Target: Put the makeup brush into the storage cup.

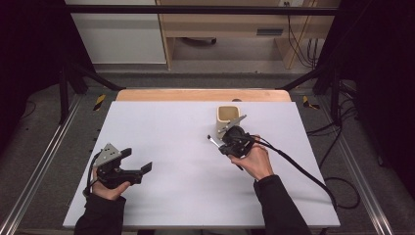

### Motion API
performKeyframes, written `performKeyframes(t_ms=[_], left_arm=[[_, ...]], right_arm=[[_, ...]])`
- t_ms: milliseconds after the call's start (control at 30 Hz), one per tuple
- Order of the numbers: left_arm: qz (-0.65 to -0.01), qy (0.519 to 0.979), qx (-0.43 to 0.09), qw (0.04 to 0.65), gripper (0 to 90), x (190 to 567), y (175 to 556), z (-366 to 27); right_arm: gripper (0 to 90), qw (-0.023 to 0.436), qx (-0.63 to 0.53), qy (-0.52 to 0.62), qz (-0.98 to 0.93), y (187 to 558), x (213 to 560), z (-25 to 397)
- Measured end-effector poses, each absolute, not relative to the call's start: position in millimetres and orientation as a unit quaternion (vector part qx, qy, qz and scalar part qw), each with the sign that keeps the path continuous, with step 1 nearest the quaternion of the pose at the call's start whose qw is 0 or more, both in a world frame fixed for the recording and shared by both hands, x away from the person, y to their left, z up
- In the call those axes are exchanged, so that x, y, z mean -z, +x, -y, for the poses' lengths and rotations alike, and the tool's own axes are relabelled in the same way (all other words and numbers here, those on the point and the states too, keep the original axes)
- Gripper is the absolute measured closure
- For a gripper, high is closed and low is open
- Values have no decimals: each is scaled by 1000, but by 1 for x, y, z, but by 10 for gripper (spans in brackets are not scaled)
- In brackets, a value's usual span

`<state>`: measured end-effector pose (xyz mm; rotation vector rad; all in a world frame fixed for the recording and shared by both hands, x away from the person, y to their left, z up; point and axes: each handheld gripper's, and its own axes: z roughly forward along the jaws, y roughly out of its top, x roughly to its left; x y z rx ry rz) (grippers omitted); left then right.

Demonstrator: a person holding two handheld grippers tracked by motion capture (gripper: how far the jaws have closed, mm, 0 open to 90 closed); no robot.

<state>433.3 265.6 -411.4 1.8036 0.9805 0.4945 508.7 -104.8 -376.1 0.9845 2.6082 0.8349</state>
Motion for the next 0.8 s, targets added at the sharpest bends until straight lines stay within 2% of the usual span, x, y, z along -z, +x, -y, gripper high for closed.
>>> performKeyframes(t_ms=[800], left_arm=[[-402,743,-207,494,44,412,432,-264]], right_arm=[[844,202,-447,374,-787,494,340,147]])
